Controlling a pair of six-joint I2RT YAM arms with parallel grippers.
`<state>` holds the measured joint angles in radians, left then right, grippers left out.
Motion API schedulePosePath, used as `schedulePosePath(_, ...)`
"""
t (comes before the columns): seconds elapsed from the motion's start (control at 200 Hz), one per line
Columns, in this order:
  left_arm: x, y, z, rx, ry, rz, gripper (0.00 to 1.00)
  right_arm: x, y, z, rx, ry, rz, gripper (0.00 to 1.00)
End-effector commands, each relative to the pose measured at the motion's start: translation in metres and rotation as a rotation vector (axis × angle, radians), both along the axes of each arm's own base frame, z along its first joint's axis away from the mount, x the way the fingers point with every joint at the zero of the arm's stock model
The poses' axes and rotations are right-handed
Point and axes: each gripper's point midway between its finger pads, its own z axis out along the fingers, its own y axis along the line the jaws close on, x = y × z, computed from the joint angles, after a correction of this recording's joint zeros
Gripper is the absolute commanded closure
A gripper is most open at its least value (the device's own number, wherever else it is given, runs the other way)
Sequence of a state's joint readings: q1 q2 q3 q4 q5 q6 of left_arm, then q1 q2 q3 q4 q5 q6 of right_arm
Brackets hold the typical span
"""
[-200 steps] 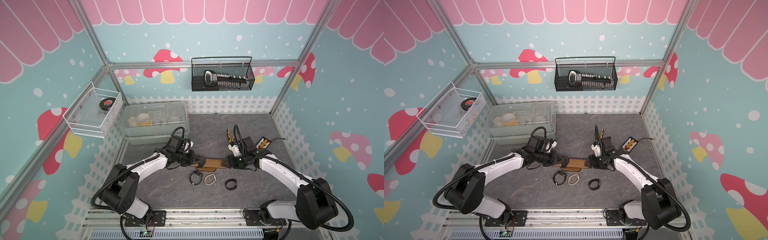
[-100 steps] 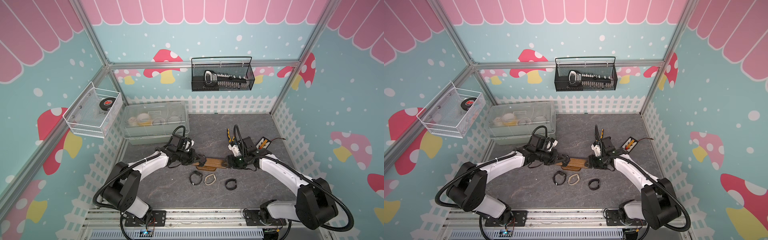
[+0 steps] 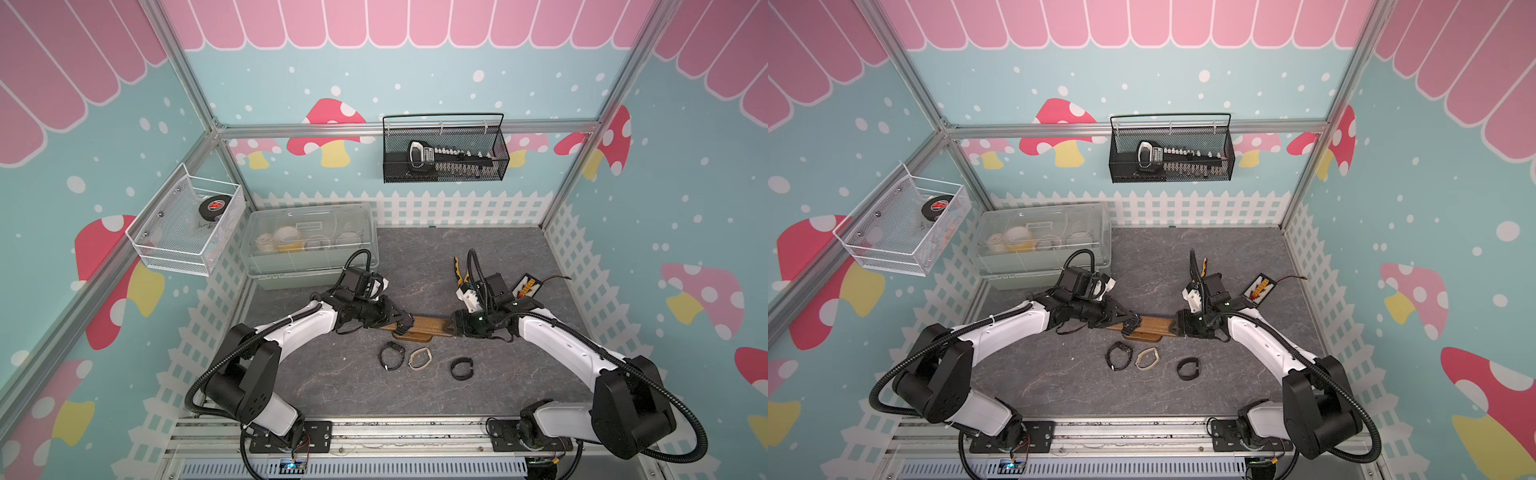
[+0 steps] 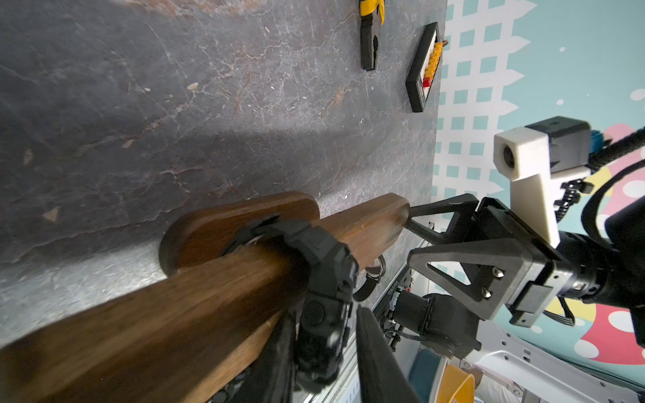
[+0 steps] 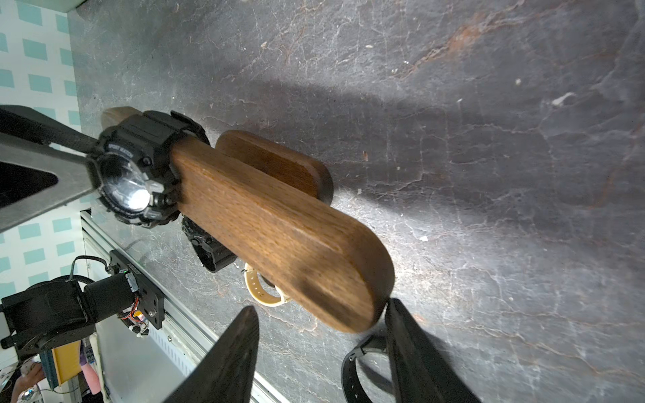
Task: Place watch on stand
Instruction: Place the watch on the stand.
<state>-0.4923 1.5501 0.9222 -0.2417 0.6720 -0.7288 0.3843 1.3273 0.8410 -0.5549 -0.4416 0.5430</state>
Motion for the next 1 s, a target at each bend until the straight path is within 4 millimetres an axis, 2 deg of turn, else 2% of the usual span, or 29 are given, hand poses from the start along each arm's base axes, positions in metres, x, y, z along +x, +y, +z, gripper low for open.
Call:
schedulePosePath(0.0, 0.004, 0.001, 0.013, 0.014, -0.038, 0.004, 0.67, 0.001, 0.002, 0.002, -0.001, -0.001, 0.017, 0.43)
schedulePosePath(0.27, 0.002, 0.004, 0.013, 0.026, -0.039, 0.009, 0.65, 0.001, 0.002, 0.002, -0.002, 0.0, 0.017, 0.43)
schedulePosePath(0.705, -0.003, 0.016, 0.039, 0.066, -0.111, 0.02, 0.65, -0.002, 0.001, 0.002, 0.0, -0.001, 0.018, 0.43)
schedulePosePath(0.991, -0.009, 0.022, 0.046, 0.075, -0.131, 0.02, 0.67, -0.007, -0.004, 0.004, -0.01, -0.012, 0.007, 0.42)
